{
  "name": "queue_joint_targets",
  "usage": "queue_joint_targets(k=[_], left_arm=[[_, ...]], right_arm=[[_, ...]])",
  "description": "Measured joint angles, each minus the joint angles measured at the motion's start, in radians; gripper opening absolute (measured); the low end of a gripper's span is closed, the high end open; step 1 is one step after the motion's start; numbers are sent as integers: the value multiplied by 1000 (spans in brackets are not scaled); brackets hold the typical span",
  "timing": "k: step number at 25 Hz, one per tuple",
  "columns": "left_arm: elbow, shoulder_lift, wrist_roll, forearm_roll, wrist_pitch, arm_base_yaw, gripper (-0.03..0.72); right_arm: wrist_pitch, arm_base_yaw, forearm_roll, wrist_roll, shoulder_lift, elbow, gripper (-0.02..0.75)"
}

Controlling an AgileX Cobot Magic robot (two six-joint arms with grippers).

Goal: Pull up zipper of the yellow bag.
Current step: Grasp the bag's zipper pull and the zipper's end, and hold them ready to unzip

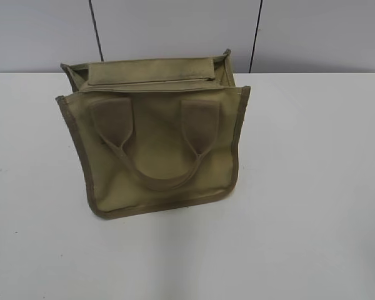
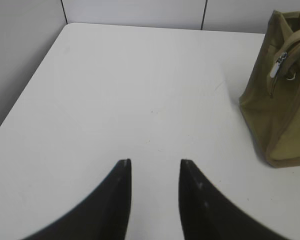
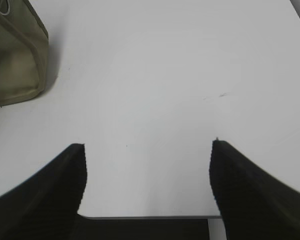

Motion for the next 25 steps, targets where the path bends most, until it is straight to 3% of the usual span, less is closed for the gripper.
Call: queue_joint_targets(k=[25], left_arm=[[0,0,0,0,0,0,240]], right_arm=[[-1,0,0,0,0,0,585]])
